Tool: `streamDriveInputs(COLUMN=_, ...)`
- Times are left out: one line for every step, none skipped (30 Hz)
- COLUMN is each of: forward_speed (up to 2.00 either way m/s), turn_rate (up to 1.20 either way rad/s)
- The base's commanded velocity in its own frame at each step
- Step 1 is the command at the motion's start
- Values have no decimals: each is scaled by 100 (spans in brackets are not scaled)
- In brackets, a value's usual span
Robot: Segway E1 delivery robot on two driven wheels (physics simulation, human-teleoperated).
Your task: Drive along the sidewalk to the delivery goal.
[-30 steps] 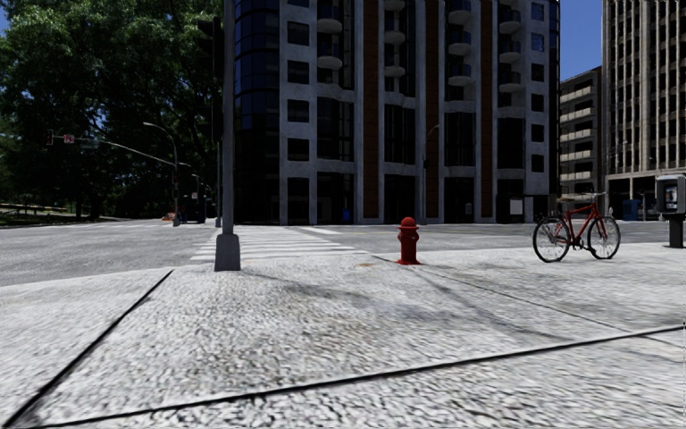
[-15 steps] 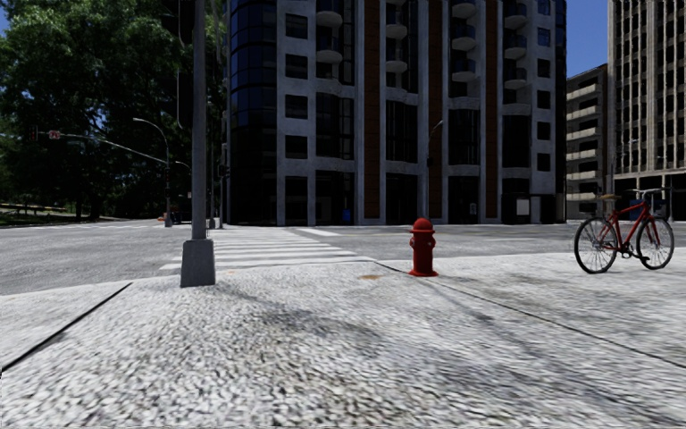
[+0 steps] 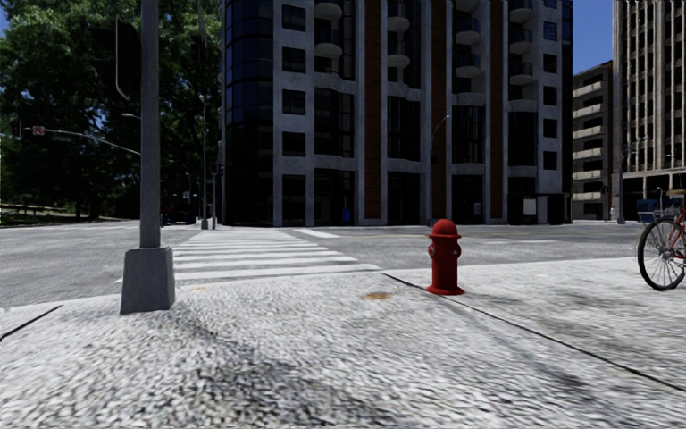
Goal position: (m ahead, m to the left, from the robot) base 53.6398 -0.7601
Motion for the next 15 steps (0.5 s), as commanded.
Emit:
streamDriveInputs(forward_speed=200, turn_rate=8)
streamDriveInputs(forward_speed=200, turn_rate=8)
streamDriveInputs(forward_speed=200, turn_rate=10)
streamDriveInputs(forward_speed=200, turn_rate=15)
streamDriveInputs(forward_speed=200, turn_rate=19)
streamDriveInputs(forward_speed=200, turn_rate=20)
streamDriveInputs(forward_speed=200, turn_rate=20)
streamDriveInputs(forward_speed=200, turn_rate=20)
streamDriveInputs(forward_speed=200, turn_rate=20)
streamDriveInputs(forward_speed=200, turn_rate=22)
streamDriveInputs(forward_speed=200, turn_rate=24)
streamDriveInputs(forward_speed=200, turn_rate=24)
streamDriveInputs(forward_speed=200, turn_rate=27)
streamDriveInputs(forward_speed=200, turn_rate=28)
streamDriveInputs(forward_speed=200, turn_rate=29)
